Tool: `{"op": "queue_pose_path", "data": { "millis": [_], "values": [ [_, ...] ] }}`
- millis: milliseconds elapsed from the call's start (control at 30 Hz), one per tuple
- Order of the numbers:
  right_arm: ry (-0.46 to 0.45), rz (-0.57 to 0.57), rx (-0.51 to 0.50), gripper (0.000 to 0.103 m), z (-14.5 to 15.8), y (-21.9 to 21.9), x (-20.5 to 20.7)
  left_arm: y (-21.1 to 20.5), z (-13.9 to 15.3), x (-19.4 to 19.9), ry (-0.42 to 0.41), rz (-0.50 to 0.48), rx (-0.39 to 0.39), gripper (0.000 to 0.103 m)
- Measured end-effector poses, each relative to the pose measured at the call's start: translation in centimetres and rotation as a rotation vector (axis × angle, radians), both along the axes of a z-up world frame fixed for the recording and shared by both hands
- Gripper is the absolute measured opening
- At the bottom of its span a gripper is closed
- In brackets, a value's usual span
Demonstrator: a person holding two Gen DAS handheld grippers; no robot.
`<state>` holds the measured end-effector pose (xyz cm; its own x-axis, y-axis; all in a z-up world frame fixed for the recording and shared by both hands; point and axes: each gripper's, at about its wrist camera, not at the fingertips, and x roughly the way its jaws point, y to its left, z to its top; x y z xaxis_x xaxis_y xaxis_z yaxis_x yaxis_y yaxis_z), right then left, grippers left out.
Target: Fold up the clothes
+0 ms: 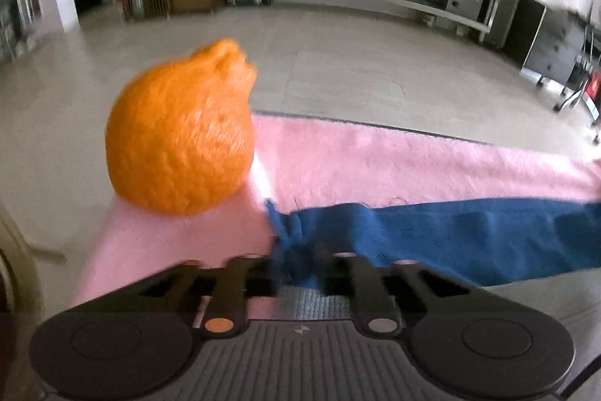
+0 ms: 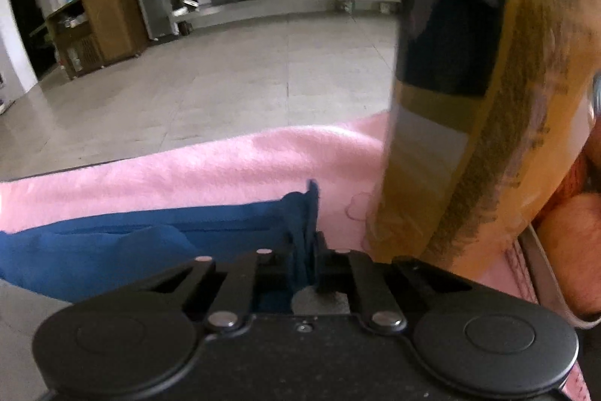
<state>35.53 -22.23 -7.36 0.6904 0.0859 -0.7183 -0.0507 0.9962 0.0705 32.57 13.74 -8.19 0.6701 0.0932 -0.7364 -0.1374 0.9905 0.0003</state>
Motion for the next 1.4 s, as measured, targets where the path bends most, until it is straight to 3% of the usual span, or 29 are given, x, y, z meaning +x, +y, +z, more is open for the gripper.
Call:
{"op": "queue_pose_path", "data": {
  "millis": [167,333,500,700,800,867,1000,1067,1167,1200,1233,1400],
  "values": [
    [-0.044,0.000,-0.003,0.006,2.9,0.0,-1.9,-1.7,3.8,-2.7,-0.124,-0.008,0.091,0.002],
    [-0.072,-0.019,0.049,0.005,8.1,-0.8,-5.7,-4.3,9.4,-8.0,-0.234,-0.048,0.153,0.002],
    [-0.121,-0.040,0.108,0.005,13.5,-2.5,-11.6,-5.9,14.1,-15.3,-0.302,-0.035,0.156,0.003],
    [-0.176,-0.061,0.180,0.005,17.1,-6.2,-20.7,-5.0,15.4,-25.6,-0.322,-0.010,0.108,0.003],
    [-0.186,-0.081,0.208,0.005,16.5,-8.2,-26.2,-4.2,13.8,-31.0,-0.245,-0.016,0.090,0.004],
    [-0.171,-0.091,0.202,0.006,15.1,-9.0,-29.7,-3.4,12.1,-35.1,-0.166,-0.028,0.091,0.011],
    [-0.082,-0.081,0.227,0.020,11.3,-11.0,-37.3,-1.3,9.8,-41.0,-0.098,-0.029,0.053,0.012],
    [-0.038,-0.104,0.273,0.026,10.1,-12.4,-38.5,-0.6,10.1,-40.9,-0.105,0.007,0.039,0.015],
    [-0.010,-0.133,0.372,0.029,9.9,-13.3,-37.1,-1.2,11.0,-38.4,-0.104,0.002,0.007,0.023],
    [-0.008,-0.129,0.394,0.035,9.8,-13.2,-36.1,-1.9,11.1,-37.4,-0.099,-0.008,-0.001,0.033],
    [-0.009,-0.119,0.400,0.040,9.7,-12.9,-34.9,-2.8,10.9,-36.6,-0.089,-0.014,-0.001,0.036],
    [0.016,-0.164,0.414,0.042,6.5,-11.9,-31.0,-4.9,6.8,-33.2,-0.008,0.059,0.047,0.043]
  ]
}}
